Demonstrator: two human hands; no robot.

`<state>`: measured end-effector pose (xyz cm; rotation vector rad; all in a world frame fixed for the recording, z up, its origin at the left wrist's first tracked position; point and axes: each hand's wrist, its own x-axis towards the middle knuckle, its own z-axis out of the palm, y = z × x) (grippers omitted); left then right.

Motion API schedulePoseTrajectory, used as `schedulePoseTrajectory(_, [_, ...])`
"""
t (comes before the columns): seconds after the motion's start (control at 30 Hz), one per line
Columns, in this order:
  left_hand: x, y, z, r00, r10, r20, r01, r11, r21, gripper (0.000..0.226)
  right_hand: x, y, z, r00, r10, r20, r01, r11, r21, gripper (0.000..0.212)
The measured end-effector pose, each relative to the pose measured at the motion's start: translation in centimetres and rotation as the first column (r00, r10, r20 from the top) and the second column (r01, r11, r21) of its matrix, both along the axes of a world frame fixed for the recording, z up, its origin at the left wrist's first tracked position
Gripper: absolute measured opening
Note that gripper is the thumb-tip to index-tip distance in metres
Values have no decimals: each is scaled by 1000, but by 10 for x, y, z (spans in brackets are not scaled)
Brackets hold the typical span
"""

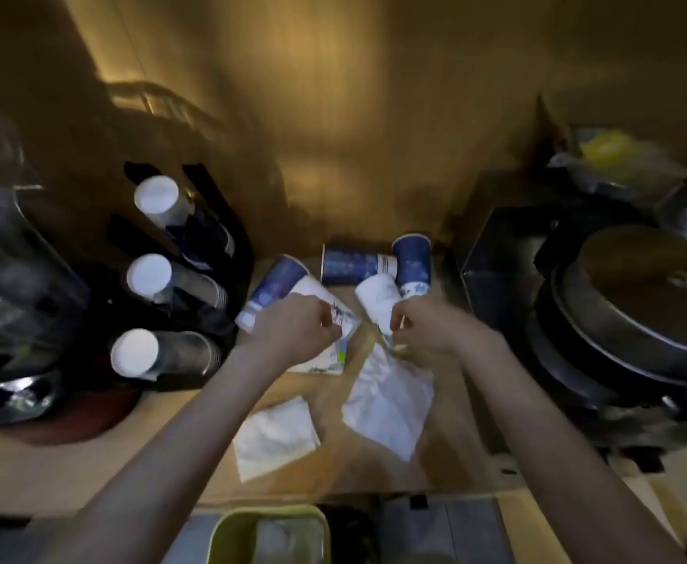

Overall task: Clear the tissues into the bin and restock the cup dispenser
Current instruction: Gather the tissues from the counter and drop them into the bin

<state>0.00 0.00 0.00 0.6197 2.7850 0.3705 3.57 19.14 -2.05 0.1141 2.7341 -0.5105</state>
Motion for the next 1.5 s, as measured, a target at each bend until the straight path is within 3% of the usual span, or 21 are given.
schedulePoseTrajectory(0.2, [28, -19, -82, 983, 111, 143, -105, 993, -51, 24, 33, -9, -77, 999, -24, 49, 28, 998, -64, 21])
schedulePoseTrajectory(0.33, [46, -23, -121, 968, 185, 167, -183, 983, -27, 25, 44, -16, -123, 1000, -15, -10, 16, 999, 39, 32])
schedulePoseTrajectory(0.4, [59, -28, -140, 961, 221, 164, -224, 975, -1, 28, 49, -18, -143, 1000, 8, 11, -9, 997, 71, 46])
schedulePoseTrajectory(0.5, [77, -40, -168, 974, 215, 66, -211, 975, -64, 49, 59, -16, -166, 1000, 23, 14, -24, 991, 128, 62])
schedulePoseTrajectory(0.57, [89, -48, -185, 974, 218, 58, -210, 970, -127, 56, 62, -16, -179, 998, 60, -4, -59, 984, 166, 62])
schedulePoseTrajectory(0.7, [104, -62, -204, 947, 280, 160, -252, 952, -175, 50, 67, -16, -191, 1000, 24, -7, -23, 988, 156, 49])
schedulePoseTrajectory(0.83, [110, -70, -200, 934, 348, 81, -344, 937, -51, 38, 73, -24, -195, 972, -30, -234, 47, 997, 69, 31])
schedulePoseTrajectory(0.97, [119, -79, -197, 903, 425, 59, -427, 904, 17, 23, 81, -45, -197, 966, -66, -249, 64, 998, -15, 21])
schedulePoseTrajectory(1.13, [136, -96, -191, 823, 537, 184, -559, 824, 93, 21, 93, -85, -191, 988, -109, -108, 93, 985, -147, 23])
schedulePoseTrajectory(1.27, [164, -119, -187, 751, 586, 305, -654, 725, 215, 31, 101, -120, -178, 995, -89, 50, 101, 923, -370, 18])
schedulePoseTrajectory(1.37, [189, -144, -190, 642, 658, 394, -758, 621, 198, 26, 119, -151, -168, 975, -121, 187, 208, 800, -562, 18])
schedulePoseTrajectory(1.43, [203, -162, -197, 577, 675, 461, -805, 566, 178, 29, 134, -169, -167, 964, -178, 199, 262, 767, -585, 33])
schedulePoseTrajectory(1.5, [217, -179, -208, 544, 671, 504, -820, 551, 152, 32, 150, -185, -173, 966, -180, 183, 255, 762, -595, 31])
